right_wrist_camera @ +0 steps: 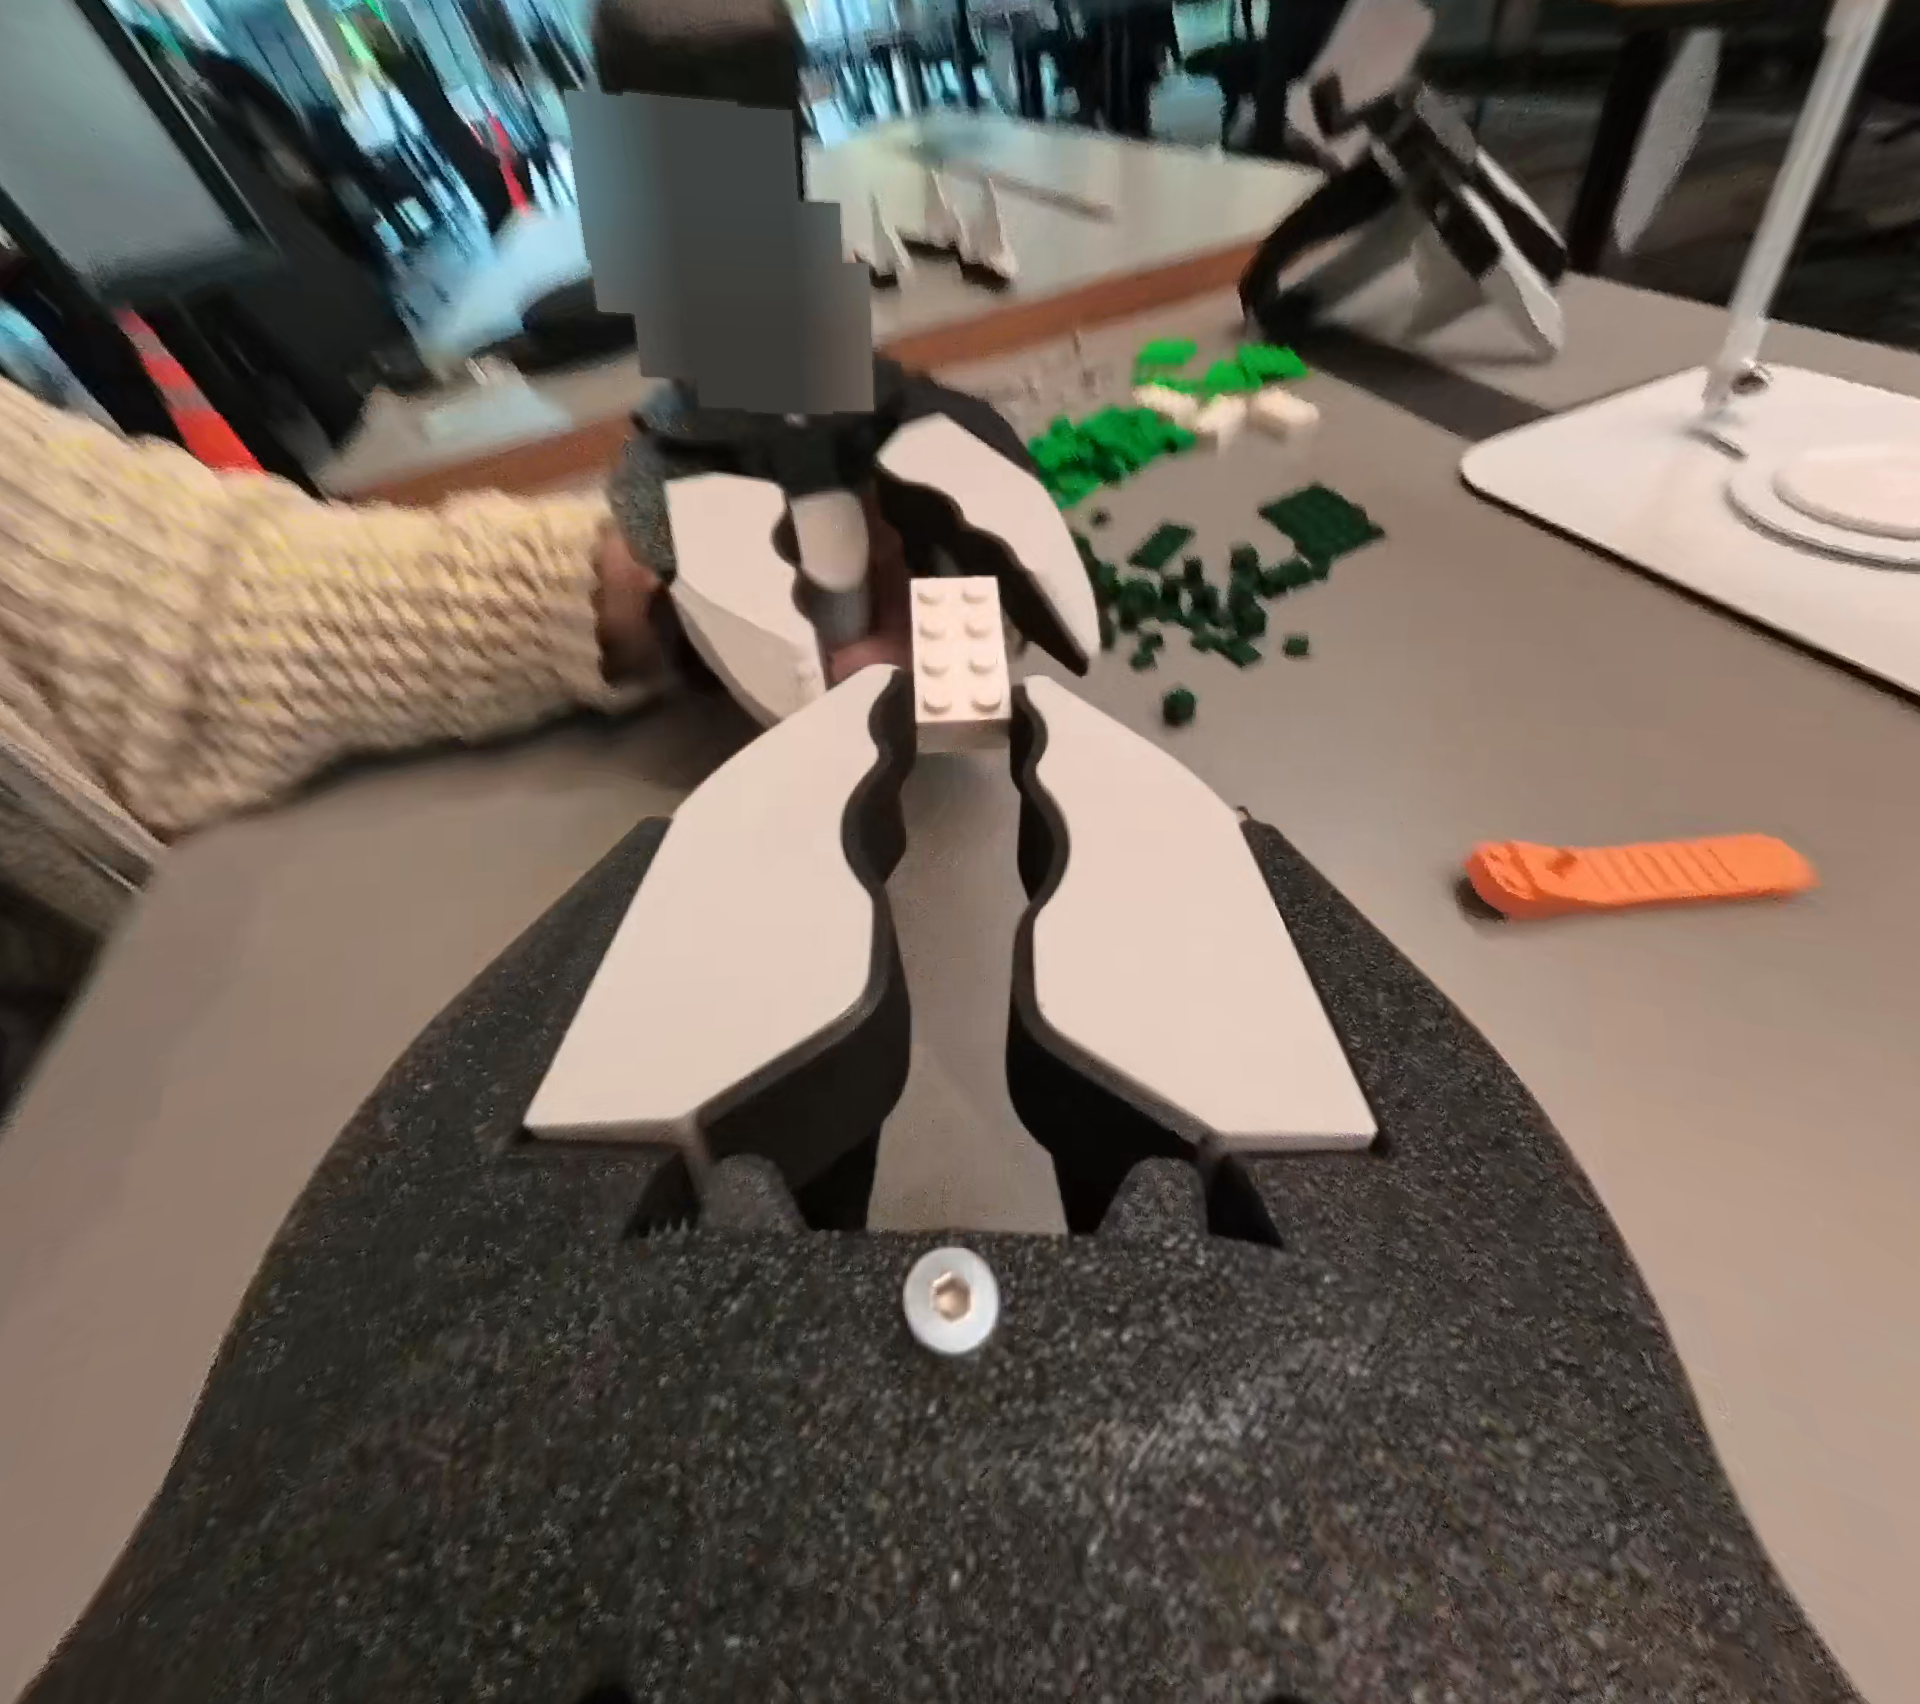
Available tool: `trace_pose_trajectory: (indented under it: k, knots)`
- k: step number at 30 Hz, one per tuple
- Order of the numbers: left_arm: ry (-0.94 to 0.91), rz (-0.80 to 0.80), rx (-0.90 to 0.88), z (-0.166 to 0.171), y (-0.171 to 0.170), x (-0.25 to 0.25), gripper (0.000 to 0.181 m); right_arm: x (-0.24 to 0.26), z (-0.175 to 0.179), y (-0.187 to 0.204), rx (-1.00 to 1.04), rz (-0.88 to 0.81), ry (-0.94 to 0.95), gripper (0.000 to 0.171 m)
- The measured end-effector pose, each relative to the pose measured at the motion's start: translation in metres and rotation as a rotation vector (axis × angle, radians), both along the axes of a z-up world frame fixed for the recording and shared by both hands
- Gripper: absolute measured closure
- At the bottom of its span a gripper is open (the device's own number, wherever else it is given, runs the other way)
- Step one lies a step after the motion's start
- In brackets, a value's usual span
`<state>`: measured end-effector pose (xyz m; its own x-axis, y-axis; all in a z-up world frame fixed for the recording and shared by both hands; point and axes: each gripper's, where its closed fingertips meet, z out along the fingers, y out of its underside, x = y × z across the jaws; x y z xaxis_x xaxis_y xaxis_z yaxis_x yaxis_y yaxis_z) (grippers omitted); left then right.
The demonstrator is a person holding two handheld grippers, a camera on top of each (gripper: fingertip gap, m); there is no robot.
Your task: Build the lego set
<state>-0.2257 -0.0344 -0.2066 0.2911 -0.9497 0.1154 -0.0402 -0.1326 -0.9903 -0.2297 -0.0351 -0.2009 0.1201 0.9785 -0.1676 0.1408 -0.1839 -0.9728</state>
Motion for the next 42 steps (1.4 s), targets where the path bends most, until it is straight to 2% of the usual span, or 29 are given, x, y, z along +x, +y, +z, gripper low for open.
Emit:
trace_pose_trajectory:
  k: [3, 6, 8, 14, 18, 22, 24, 37, 42]
  knots:
    - [-0.219, -0.004, -0.064, 0.026, 0.002, -0.007, 0.129, -0.002, 0.016, -0.004, -0.068, 0.03, 0.146, 0.154]
    - [-0.36, -0.028, -0.082, 0.043, -0.001, -0.015, 0.138, -0.003, 0.033, -0.012, -0.088, 0.07, 0.29, 0.154]
    - [-0.402, -0.028, -0.07, 0.048, -0.003, -0.019, 0.145, -0.003, 0.042, -0.015, -0.098, 0.078, 0.367, 0.154]
    - [-0.505, -0.039, -0.059, 0.061, -0.01, -0.012, 0.146, -0.002, 0.062, -0.019, -0.158, 0.079, 0.553, 0.154]
    - [-0.487, -0.008, 0.016, 0.063, -0.012, -0.009, 0.146, -0.005, 0.059, -0.02, -0.175, 0.084, 0.56, 0.154]
    - [-0.504, -0.025, 0.034, 0.066, -0.016, -0.011, 0.155, -0.008, 0.056, -0.022, -0.164, 0.085, 0.542, 0.154]
    - [-0.511, -0.051, 0.029, 0.066, -0.019, -0.01, 0.166, -0.009, 0.055, -0.02, -0.166, 0.071, 0.536, 0.155]
    - [-0.545, -0.092, -0.03, 0.067, -0.02, -0.01, 0.166, -0.008, 0.053, -0.021, -0.142, 0.076, 0.513, 0.154]
    - [-0.505, -0.104, -0.03, 0.065, -0.021, -0.011, 0.167, -0.009, 0.052, -0.023, -0.117, 0.081, 0.493, 0.153]
